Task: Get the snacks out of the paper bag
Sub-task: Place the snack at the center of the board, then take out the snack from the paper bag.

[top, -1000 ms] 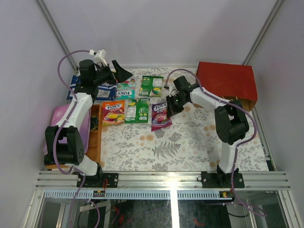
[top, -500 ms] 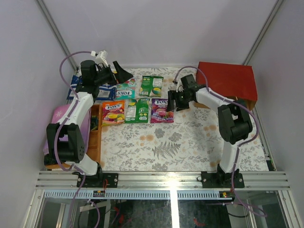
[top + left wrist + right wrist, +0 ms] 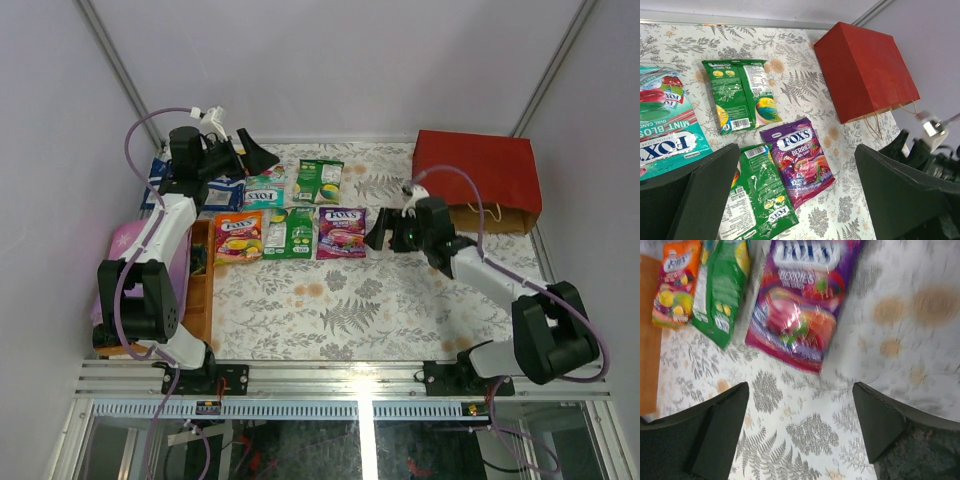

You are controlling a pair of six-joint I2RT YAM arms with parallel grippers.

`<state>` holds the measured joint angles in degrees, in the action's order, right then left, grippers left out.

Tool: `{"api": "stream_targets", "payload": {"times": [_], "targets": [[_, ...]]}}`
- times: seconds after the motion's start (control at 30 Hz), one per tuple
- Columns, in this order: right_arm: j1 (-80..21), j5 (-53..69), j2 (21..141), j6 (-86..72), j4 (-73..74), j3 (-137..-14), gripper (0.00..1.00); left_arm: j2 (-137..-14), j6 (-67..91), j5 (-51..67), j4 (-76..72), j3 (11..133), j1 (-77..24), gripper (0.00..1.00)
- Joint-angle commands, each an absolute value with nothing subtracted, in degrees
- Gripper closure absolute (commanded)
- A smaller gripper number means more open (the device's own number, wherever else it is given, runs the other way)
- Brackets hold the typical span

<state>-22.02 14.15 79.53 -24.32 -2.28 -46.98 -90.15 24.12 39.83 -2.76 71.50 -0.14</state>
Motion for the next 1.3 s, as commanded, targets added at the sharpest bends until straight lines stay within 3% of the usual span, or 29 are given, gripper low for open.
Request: {"api": "stream_targets", "payload": {"times": [0.0,0.1,0.2,0.3,0.5,0.9,1.03,1.27], "targets": [[-17.37,17.02,71.30,-46.20,-26.74,-28.25,0.00,-88.56,22.94,38.78,-3.49,70.65,0.93,0.00],[-12.99,7.78,60.08,-61.96,-43.71,-12.59,0.01,-88.11,23.04,38.71,-3.58,70.40,1.04,0.00],[-11.83,5.81,55.52,-64.42,-37.03,-12.72,0.01,-88.09,23.43,38.93,-4.02,70.24,1.12,0.00],[-8.67,7.95,56.42,-72.87,-38.68,-10.85,0.00,-87.84,23.49,38.83,-4.00,70.08,1.09,0.00],[-3.03,14.86,66.56,-89.85,-53.75,-4.96,0.12,-86.93,23.34,38.77,-4.04,69.70,1.14,0.00],[1.64,2.04,63.16,-87.44,-43.02,-8.91,0.25,-87.26,23.68,39.61,-4.01,69.83,1.22,0.00],[3.53,-3.34,68.42,-89.82,-43.42,-10.97,0.33,-87.25,24.04,40.15,-4.39,69.73,1.19,0.00],[4.48,-10.18,85.82,-92.97,-59.93,-15.64,0.43,-86.75,23.57,39.94,-4.11,69.61,1.30,0.00]]}}
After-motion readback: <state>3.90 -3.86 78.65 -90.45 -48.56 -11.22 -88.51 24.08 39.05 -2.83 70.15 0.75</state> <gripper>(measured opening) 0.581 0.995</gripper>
